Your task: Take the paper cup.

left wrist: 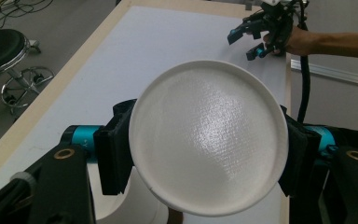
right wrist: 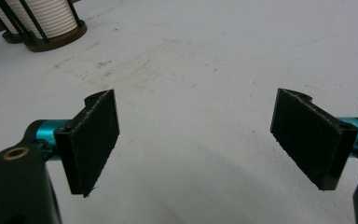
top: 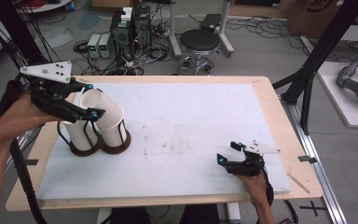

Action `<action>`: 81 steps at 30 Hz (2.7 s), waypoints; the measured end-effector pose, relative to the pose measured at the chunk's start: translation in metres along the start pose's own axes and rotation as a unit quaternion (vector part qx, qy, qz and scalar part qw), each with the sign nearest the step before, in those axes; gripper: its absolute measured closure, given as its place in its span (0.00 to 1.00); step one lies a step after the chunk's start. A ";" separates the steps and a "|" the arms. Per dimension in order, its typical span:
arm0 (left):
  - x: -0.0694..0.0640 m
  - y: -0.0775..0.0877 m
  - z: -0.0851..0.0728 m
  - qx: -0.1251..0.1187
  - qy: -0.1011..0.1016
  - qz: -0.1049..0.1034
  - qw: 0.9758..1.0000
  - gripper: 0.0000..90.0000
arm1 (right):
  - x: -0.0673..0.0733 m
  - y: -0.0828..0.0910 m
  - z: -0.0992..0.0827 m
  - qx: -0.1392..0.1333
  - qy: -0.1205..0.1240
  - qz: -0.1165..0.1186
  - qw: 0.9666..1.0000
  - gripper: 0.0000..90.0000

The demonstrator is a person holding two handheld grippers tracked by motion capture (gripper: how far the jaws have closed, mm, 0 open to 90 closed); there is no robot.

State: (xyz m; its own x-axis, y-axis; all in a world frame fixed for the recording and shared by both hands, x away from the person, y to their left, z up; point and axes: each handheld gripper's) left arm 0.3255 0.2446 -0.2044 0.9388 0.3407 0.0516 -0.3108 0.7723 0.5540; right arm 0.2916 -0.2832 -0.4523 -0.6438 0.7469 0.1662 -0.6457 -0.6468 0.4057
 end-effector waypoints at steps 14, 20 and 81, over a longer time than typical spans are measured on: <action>-0.020 -0.012 -0.024 -0.025 0.008 -0.008 1.000 0.36 | -0.001 0.001 0.000 0.000 -0.008 0.006 1.000 0.17; -0.030 -0.020 -0.037 -0.035 0.009 -0.011 0.999 0.36 | -0.001 0.001 0.000 -0.003 -0.004 0.009 1.000 0.17; -0.052 -0.073 -0.119 -0.094 0.051 -0.031 0.994 0.36 | 0.000 0.002 -0.001 -0.010 0.007 0.014 1.000 0.17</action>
State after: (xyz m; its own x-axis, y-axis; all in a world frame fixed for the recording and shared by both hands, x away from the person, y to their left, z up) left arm 0.2821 0.2342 -0.3465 0.9399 0.3346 -0.0673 -0.2842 0.8764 0.3888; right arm 0.2902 -0.2849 -0.4526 -0.6681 0.7257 0.1645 -0.6344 -0.6710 0.3838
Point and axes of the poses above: each handheld gripper's, and its own axes: y roughly backward along the jaws, z roughly out of its top, x roughly to its left, and after that the axes turned 1 degree about -x, right-handed
